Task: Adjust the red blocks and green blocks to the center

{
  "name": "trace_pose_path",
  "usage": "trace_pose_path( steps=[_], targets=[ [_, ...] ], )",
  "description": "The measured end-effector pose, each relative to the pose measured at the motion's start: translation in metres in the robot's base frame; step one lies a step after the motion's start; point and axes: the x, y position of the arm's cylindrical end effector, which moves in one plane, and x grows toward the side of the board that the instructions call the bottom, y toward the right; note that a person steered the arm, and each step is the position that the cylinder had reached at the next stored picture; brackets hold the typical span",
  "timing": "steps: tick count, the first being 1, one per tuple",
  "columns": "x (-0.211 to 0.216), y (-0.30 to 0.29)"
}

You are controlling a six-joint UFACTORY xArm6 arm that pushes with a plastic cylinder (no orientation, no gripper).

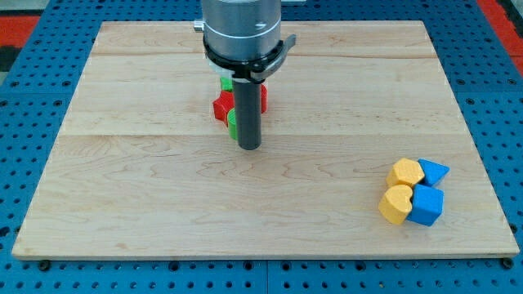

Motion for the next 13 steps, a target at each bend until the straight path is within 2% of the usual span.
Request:
trace_pose_path(
  steps=[1, 3, 4, 5, 7, 8, 9, 10, 11, 12, 13],
  targets=[
    [-0.029, 0.057],
    [-0.064, 0.025],
    [-0.026, 0.011],
    [-0.012, -0.001],
    [-0.038, -0.117],
    [-0.04, -0.117],
    [-0.018, -0.101],
    [-0.001, -0.137],
    [-0.043, -0.175],
    [-0.079, -0.158],
    [-0.069, -0.095]
  ],
)
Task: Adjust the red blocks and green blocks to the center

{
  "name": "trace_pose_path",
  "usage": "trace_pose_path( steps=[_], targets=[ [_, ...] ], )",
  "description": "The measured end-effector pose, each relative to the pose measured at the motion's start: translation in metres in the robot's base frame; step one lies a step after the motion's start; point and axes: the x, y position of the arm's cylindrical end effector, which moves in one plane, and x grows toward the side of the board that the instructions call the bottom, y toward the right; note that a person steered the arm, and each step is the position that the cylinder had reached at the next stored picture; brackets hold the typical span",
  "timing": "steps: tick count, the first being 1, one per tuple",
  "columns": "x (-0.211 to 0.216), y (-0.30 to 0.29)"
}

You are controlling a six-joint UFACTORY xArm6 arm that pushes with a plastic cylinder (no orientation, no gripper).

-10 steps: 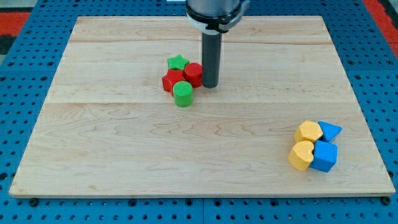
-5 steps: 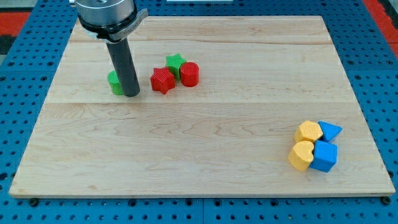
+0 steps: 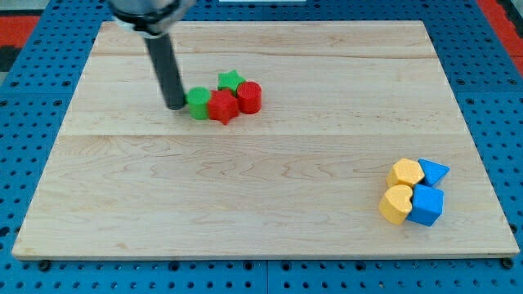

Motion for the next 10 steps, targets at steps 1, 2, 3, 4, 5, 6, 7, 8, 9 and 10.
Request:
trace_pose_path(
  steps=[1, 2, 3, 4, 5, 6, 7, 8, 9, 10],
  targets=[
    [-0.001, -0.008],
    [0.021, -0.024],
    [0.06, 0.057],
    [0.064, 0.139],
    [0.04, 0.121],
    [0.014, 0.097],
    [0.014, 0.119],
    [0.026, 0.146],
    [0.037, 0.152],
    [0.038, 0.129]
  ],
)
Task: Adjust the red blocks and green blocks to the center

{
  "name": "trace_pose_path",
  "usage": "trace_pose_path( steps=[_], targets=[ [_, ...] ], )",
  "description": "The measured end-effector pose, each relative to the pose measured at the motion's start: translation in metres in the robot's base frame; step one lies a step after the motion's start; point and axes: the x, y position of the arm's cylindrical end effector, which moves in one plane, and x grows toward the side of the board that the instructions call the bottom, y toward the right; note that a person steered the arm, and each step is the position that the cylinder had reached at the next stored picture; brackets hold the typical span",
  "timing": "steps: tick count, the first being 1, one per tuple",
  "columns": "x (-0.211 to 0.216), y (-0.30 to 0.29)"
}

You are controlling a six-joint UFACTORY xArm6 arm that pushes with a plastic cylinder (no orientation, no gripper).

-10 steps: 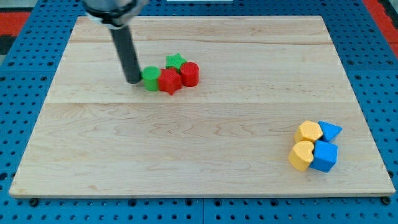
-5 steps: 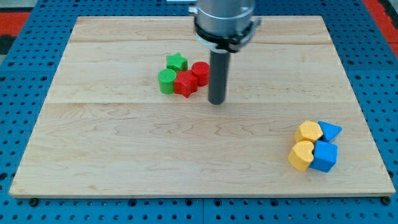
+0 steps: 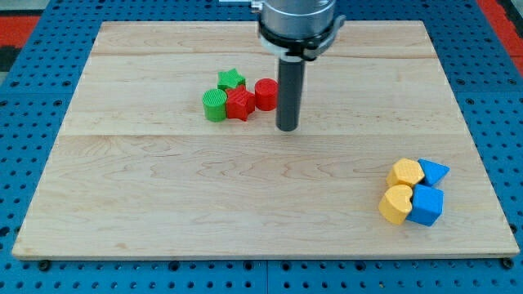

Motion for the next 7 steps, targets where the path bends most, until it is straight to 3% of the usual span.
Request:
trace_pose_path(
  steps=[1, 3, 4, 5, 6, 7],
  targets=[
    [-0.016, -0.009],
    [0.0, -0.024],
    [0.007, -0.101],
    [0.004, -0.127],
    [-0.04, -0.101],
    [-0.042, -0.113]
  ],
)
